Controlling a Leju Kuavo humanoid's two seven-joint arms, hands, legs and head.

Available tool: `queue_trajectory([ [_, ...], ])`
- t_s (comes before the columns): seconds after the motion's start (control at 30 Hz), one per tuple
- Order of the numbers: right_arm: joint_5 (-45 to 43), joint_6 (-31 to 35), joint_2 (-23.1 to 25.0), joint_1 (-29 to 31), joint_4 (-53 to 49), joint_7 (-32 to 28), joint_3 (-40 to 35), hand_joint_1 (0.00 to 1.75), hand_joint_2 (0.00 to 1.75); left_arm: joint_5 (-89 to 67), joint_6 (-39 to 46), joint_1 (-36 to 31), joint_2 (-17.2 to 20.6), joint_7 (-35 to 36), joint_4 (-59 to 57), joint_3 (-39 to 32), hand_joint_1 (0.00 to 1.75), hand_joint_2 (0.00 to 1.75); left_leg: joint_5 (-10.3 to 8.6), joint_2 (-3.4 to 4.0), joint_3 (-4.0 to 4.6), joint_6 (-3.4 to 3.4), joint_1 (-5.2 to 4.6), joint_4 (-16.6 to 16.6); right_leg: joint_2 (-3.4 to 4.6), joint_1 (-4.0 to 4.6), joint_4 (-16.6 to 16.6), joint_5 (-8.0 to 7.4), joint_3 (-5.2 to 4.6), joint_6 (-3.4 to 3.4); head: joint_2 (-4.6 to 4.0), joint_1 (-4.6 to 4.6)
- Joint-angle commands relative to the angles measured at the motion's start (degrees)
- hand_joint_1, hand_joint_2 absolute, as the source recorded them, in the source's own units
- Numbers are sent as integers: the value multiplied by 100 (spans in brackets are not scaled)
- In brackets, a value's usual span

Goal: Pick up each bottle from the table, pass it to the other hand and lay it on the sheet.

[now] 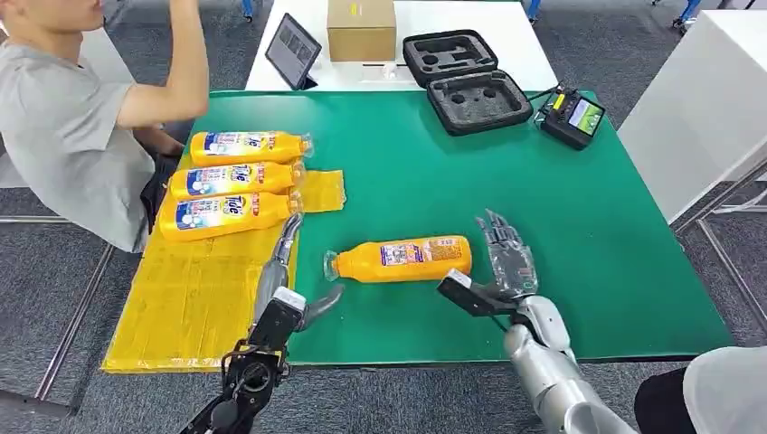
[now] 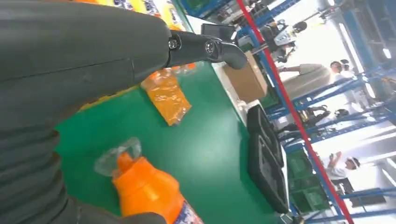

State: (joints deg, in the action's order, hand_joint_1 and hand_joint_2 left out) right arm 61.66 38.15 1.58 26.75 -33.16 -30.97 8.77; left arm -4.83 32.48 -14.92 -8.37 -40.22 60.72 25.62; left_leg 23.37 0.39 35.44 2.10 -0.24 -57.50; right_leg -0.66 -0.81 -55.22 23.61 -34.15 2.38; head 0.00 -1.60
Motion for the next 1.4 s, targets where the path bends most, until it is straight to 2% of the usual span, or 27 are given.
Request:
queue_trajectory([
  [0.03, -72, -307, 544, 221, 531, -251, -587, 0, 175, 97, 73, -396, 1, 22, -565, 337, 0, 175, 6, 8, -11, -9, 6, 1, 12, 6, 2, 2, 9, -8, 0, 2],
  [0.27, -62, -647, 756, -12, 21, -278, -1251, 0, 175, 133, 143, -463, 4, 22, -623, 393, 0, 175, 9, 9, -19, -11, 10, 1, 14, 7, 1, 7, 14, -9, 0, 0],
  [0.77, -76, -698, 737, -54, -124, -272, -1377, 0, 175, 139, 145, -441, 8, 22, -636, 383, 0, 175, 11, -3, -24, -14, 8, 1, 4, 6, 0, 12, 22, -12, 0, 0],
  [0.93, 206, -665, 524, 149, -85, 417, -1643, 0, 175, 179, 147, -489, 7, 22, -674, 401, 0, 175, 12, -3, -24, -13, 7, -3, 5, 5, -2, 13, 22, -11, 0, 2],
  [1.1, 405, -782, 393, 629, 584, 1004, -1724, 0, 175, 186, 174, -517, -3, 22, -729, 420, 0, 175, 9, 2, -17, -11, 4, -7, 10, 2, -7, 8, 13, -9, 0, 2],
  [1.4, 678, -633, 335, 874, 1022, 1276, -1883, 0, 175, 173, 184, -545, -30, 22, -781, 468, 0, 175, 10, -4, -28, -10, 5, -1, 4, 4, -1, 12, 26, -11, 0, 0],
])
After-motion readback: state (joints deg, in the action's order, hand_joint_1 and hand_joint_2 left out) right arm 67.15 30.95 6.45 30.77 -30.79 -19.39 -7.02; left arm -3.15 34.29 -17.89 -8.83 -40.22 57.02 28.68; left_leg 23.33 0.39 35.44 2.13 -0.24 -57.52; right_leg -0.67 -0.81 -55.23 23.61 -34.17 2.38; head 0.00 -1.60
